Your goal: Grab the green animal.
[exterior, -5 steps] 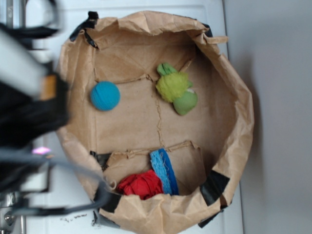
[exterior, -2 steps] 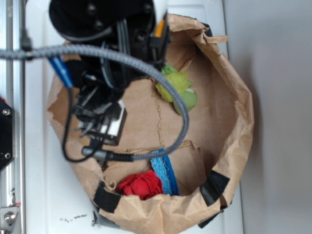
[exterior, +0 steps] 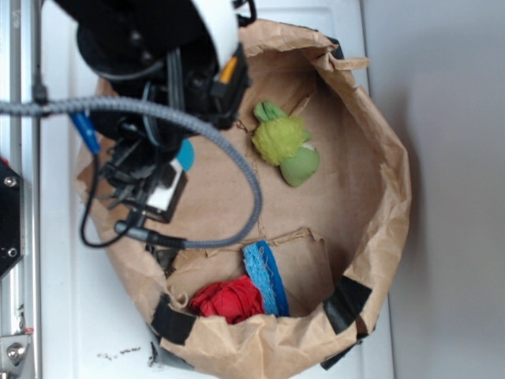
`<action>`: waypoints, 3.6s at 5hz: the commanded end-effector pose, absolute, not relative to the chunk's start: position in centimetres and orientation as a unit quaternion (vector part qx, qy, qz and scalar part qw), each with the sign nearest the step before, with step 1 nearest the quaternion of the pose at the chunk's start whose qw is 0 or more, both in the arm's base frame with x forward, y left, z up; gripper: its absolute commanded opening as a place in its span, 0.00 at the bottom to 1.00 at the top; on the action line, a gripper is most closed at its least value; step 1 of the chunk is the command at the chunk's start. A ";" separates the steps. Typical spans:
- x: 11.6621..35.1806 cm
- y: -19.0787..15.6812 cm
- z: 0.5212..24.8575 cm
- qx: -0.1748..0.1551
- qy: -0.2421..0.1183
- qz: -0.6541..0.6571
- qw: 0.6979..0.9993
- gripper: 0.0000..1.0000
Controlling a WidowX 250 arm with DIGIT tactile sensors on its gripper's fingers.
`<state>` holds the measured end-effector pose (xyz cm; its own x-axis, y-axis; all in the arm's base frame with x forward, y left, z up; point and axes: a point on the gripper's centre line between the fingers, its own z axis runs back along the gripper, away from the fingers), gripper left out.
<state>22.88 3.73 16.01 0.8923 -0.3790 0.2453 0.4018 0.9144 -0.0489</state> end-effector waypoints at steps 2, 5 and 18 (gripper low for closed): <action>25.5 4.5 14.6 -0.013 -0.123 -0.225 0.967 1.00; 26.9 3.8 11.7 -0.055 -0.106 -0.287 0.951 1.00; 28.7 8.2 9.2 -0.040 -0.116 -0.260 0.958 1.00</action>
<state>27.78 7.77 7.64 0.8464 -0.4904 0.2076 0.5126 0.8559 -0.0684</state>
